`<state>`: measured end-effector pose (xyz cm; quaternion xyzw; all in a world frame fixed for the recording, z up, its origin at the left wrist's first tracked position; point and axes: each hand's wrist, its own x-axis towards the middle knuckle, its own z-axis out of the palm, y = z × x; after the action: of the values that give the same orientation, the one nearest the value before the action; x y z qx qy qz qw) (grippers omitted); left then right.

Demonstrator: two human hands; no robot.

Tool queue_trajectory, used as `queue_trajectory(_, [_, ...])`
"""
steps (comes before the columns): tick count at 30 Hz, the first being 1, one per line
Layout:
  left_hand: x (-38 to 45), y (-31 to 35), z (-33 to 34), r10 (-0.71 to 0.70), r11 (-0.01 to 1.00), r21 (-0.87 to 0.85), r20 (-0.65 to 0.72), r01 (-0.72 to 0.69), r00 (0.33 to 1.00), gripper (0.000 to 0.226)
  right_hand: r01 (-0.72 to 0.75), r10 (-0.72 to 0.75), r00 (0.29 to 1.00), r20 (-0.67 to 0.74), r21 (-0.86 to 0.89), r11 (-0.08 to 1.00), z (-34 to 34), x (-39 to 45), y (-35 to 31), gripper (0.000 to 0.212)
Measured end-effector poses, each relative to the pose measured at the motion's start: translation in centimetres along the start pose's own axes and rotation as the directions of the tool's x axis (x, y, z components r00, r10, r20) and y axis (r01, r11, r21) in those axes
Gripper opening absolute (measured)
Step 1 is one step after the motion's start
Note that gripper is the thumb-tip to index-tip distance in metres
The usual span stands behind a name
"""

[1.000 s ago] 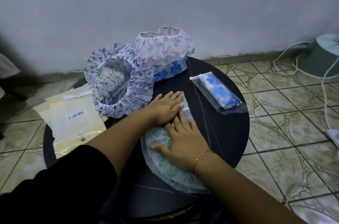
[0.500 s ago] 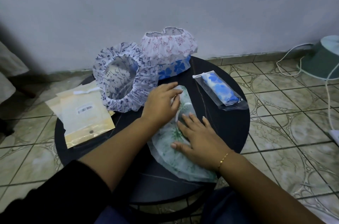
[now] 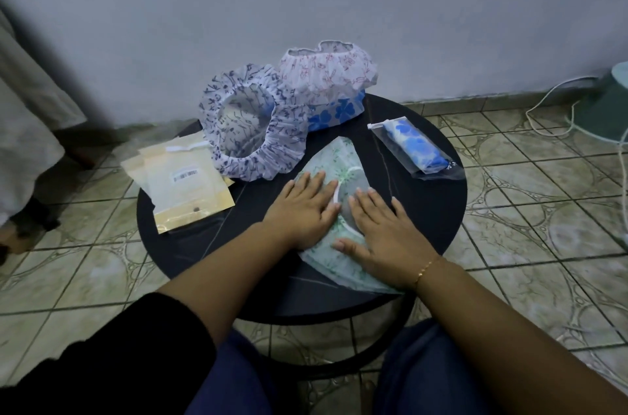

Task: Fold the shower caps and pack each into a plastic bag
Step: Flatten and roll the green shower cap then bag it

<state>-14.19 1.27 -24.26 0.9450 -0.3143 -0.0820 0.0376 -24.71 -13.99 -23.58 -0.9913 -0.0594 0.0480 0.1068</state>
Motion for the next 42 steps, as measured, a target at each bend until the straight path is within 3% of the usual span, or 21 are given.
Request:
queue_trajectory(1, [-0.1, -0.1, 0.0, 0.002, 1.000, 0.008, -0.057, -0.002, 0.998, 0.059, 0.024, -0.023, 0.999, -0.023, 0.024, 0.999, 0.0, -0.6, 0.2, 0.096])
queue_trajectory(3, [-0.8, 0.2, 0.0, 0.079, 0.996, 0.061, -0.305, -0.063, 0.949, 0.060, 0.091, -0.080, 0.991, -0.108, 0.099, 0.991, -0.2, -1.9, 0.4, 0.091])
queue_trajectory(5, [-1.9, 1.0, -0.1, 0.155, 0.986, 0.046, -0.591, -0.159, 0.792, 0.048, 0.170, -0.130, 0.966, -0.224, 0.170, 0.971, -0.4, -3.3, 0.6, 0.086])
queue_trajectory(6, [-2.6, 1.5, -0.1, 0.128, 0.973, -0.056, -0.670, -0.222, 0.731, 0.039, 0.203, -0.151, 0.954, -0.258, 0.189, 0.961, -0.3, -4.1, 0.6, 0.083])
queue_trajectory(8, [-4.7, 2.7, -0.7, 0.008, 0.886, -0.369, -0.592, -0.280, 0.806, 0.023, 0.258, -0.204, 0.940, -0.273, 0.182, 0.949, 0.1, -5.2, 0.6, 0.079])
queue_trajectory(10, [-6.3, 3.3, -0.6, 0.041, 0.824, -0.492, -0.445, -0.282, 0.895, 0.015, 0.290, -0.250, 0.940, -0.233, 0.154, 0.945, 0.5, -6.1, 0.7, 0.080])
queue_trajectory(12, [-7.2, 3.0, -0.1, 0.149, 0.843, -0.428, -0.398, -0.327, 0.905, 0.014, 0.288, -0.261, 0.948, -0.181, 0.141, 0.947, 0.6, -6.6, 1.2, 0.074])
queue_trajectory(15, [-7.7, 2.2, 0.0, 0.231, 0.900, -0.273, -0.359, -0.339, 0.904, 0.046, 0.287, -0.256, 0.947, -0.192, 0.156, 0.945, 0.9, -6.9, 2.0, 0.048])
queue_trajectory(18, [-8.3, 1.7, -0.1, 0.265, 0.902, -0.251, -0.320, -0.351, 0.910, 0.055, 0.236, -0.189, 0.964, -0.189, 0.268, 0.934, 1.0, -6.9, 2.5, 0.032])
queue_trajectory(22, [-9.0, 2.1, 0.0, 0.237, 0.916, -0.244, -0.310, -0.318, 0.921, 0.061, 0.141, -0.085, 0.985, -0.147, 0.427, 0.893, 0.4, -6.8, 2.7, 0.024])
queue_trajectory(27, [-9.8, 2.5, 0.7, 0.188, 0.920, -0.266, -0.343, -0.287, 0.920, 0.075, 0.042, 0.030, 0.995, -0.097, 0.662, 0.748, -0.6, -6.5, 2.6, 0.009])
queue_trajectory(36, [-9.9, 2.8, 1.9, 0.226, 0.937, -0.130, -0.479, -0.324, 0.848, 0.039, 0.067, 0.069, 0.977, -0.202, 0.598, 0.798, -1.0, -6.3, 2.0, 0.008])
queue_trajectory(39, [-9.9, 2.8, 1.9, 0.160, 0.933, -0.221, -0.449, -0.283, 0.879, 0.047, 0.017, 0.104, 0.979, -0.176, 0.575, 0.818, -1.1, -6.2, 1.7, 0.011])
queue_trajectory(42, [-10.0, 3.3, 1.9, 0.057, 0.916, -0.350, -0.371, -0.196, 0.927, 0.051, -0.024, 0.188, 0.965, -0.181, 0.655, 0.755, -1.0, -5.5, 1.3, 0.016])
